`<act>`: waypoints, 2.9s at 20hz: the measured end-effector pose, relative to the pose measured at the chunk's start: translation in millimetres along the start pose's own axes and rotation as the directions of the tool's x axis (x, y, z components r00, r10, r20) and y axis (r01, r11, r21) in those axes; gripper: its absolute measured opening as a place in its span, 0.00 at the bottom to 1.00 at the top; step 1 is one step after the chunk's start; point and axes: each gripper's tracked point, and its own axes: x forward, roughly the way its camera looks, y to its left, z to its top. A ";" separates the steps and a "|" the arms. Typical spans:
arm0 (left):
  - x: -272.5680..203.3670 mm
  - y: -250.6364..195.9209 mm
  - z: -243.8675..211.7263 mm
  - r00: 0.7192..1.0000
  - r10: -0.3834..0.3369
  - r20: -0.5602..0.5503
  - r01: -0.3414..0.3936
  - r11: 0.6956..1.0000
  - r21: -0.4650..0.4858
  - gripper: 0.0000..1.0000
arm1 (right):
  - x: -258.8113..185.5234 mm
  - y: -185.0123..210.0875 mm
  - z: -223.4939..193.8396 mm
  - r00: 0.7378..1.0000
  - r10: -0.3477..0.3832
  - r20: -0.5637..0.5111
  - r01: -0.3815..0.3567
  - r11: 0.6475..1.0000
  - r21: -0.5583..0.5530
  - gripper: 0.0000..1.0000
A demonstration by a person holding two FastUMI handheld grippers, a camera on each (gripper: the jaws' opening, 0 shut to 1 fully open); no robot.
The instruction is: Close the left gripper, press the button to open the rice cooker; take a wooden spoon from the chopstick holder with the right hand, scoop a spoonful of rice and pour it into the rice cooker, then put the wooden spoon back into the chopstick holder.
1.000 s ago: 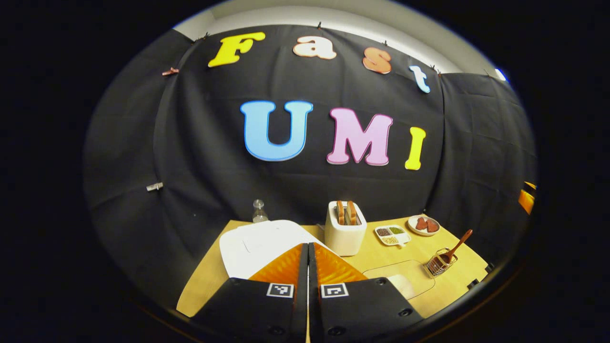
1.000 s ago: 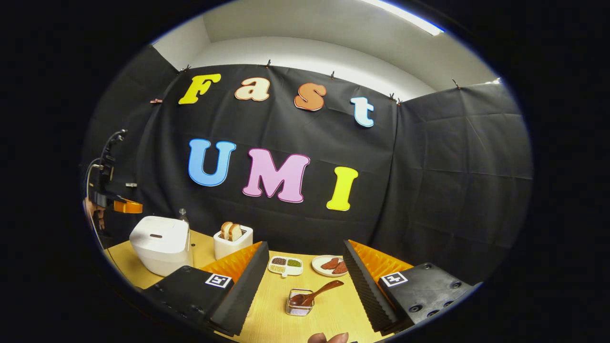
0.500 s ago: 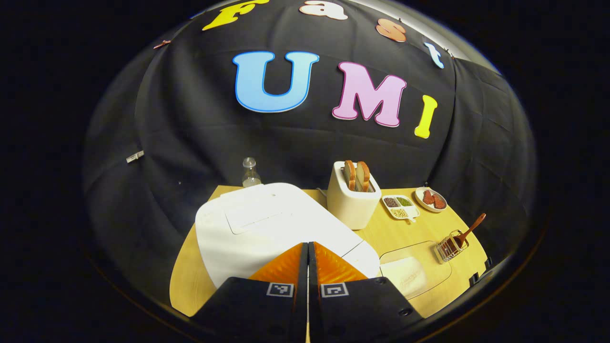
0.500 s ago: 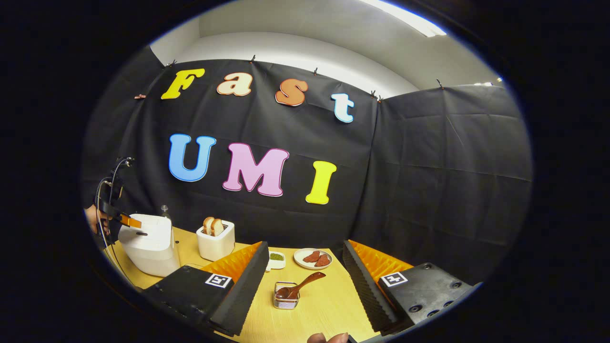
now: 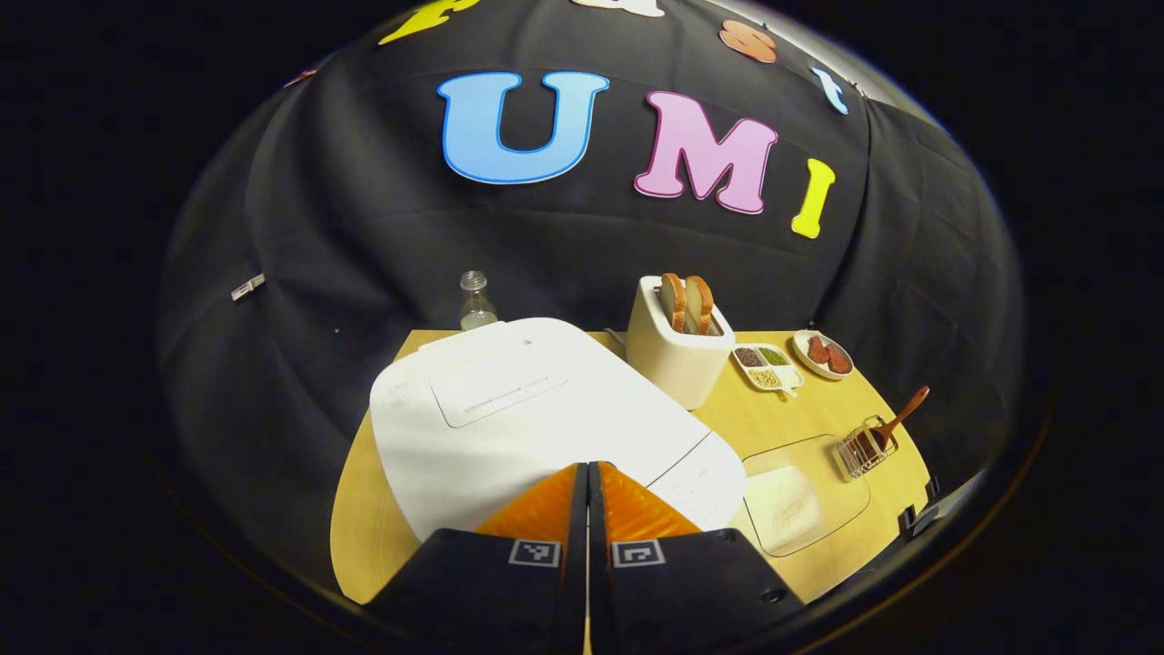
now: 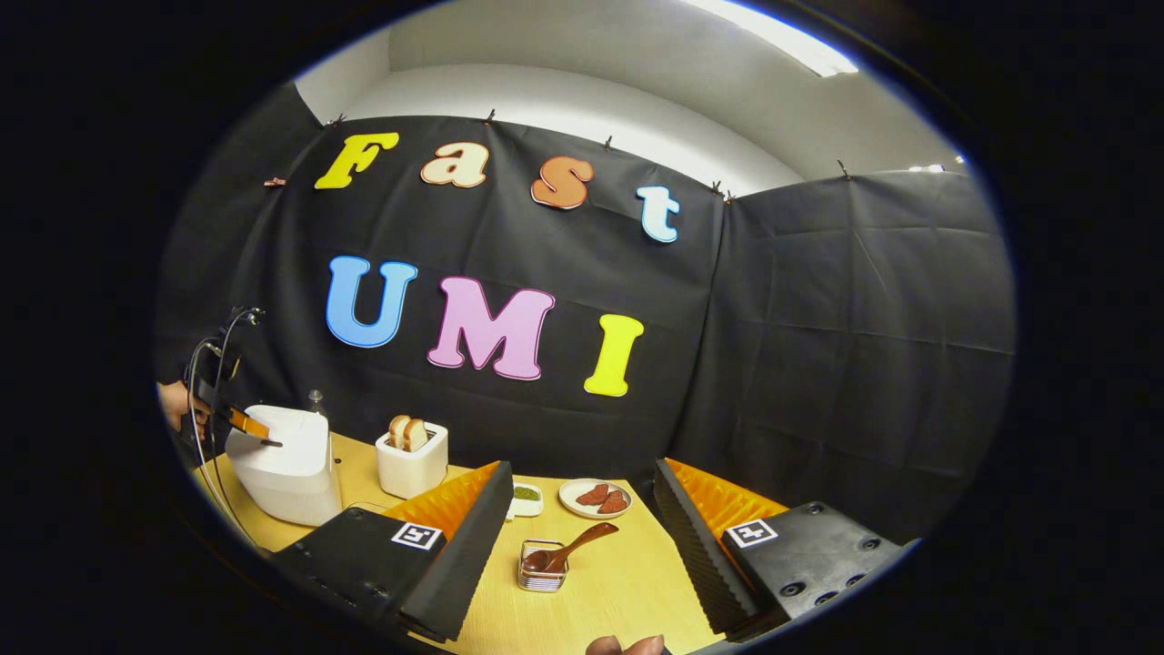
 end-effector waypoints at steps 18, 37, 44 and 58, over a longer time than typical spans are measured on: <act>25.8 6.9 -15.4 0.995 0.006 -0.096 -0.001 0.999 0.054 0.08 | -4.9 3.3 -12.5 0.999 -0.013 -0.029 0.012 1.000 -0.020 0.97; -122.6 -41.1 128.1 0.820 0.078 0.567 -0.196 0.969 0.149 0.93 | -3.5 -16.4 -62.4 0.993 -0.027 -0.118 0.042 0.992 0.120 0.98; -172.3 -101.7 86.8 0.814 0.111 0.570 -0.160 0.987 0.036 0.97 | 42.5 -28.3 -116.4 0.977 0.072 -0.199 -0.023 0.971 0.238 0.98; -188.2 -143.3 54.9 0.833 0.287 0.472 -0.299 0.953 -0.052 0.97 | 214.9 -5.3 -282.9 0.875 0.322 -0.362 -0.119 0.866 0.485 0.80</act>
